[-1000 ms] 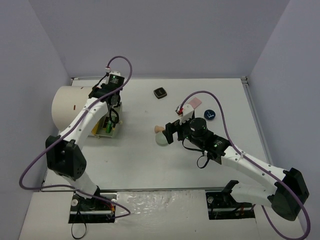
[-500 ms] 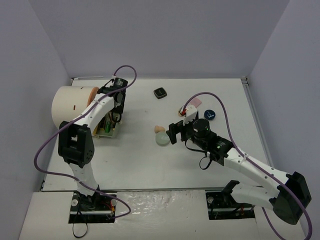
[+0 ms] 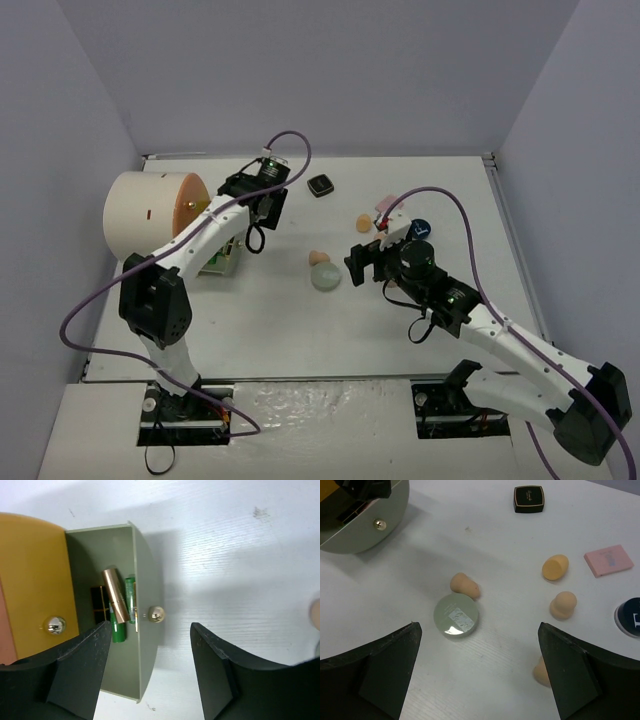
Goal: Organize the makeup
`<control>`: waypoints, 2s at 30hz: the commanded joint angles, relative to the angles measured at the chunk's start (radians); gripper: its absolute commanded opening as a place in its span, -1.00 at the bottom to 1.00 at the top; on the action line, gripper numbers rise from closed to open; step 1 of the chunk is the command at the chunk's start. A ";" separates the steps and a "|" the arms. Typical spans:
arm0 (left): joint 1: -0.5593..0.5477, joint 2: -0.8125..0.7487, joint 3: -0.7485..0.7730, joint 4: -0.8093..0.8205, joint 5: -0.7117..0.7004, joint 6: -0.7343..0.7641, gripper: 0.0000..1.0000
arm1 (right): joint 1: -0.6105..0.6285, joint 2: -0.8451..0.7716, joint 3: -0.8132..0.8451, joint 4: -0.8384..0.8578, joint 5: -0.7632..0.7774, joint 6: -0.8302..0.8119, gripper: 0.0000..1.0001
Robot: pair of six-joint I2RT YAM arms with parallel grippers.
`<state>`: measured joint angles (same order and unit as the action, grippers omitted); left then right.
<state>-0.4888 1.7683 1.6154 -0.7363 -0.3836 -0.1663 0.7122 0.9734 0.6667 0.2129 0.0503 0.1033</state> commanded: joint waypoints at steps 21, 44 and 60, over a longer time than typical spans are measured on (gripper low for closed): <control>-0.081 0.281 0.004 -0.043 -0.407 0.002 -0.34 | -0.043 -0.148 -0.088 0.044 0.067 0.021 1.00; -0.027 0.265 -0.012 -0.094 -0.446 -0.003 -0.32 | -0.043 -0.137 -0.094 0.049 0.052 0.018 1.00; 0.082 0.249 -0.018 -0.081 -0.406 0.001 -0.20 | -0.042 -0.122 -0.096 0.049 0.051 0.018 1.00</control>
<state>-0.4435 2.1010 1.5890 -0.7925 -0.7712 -0.1677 0.6735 0.8452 0.5636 0.1959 0.1047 0.1230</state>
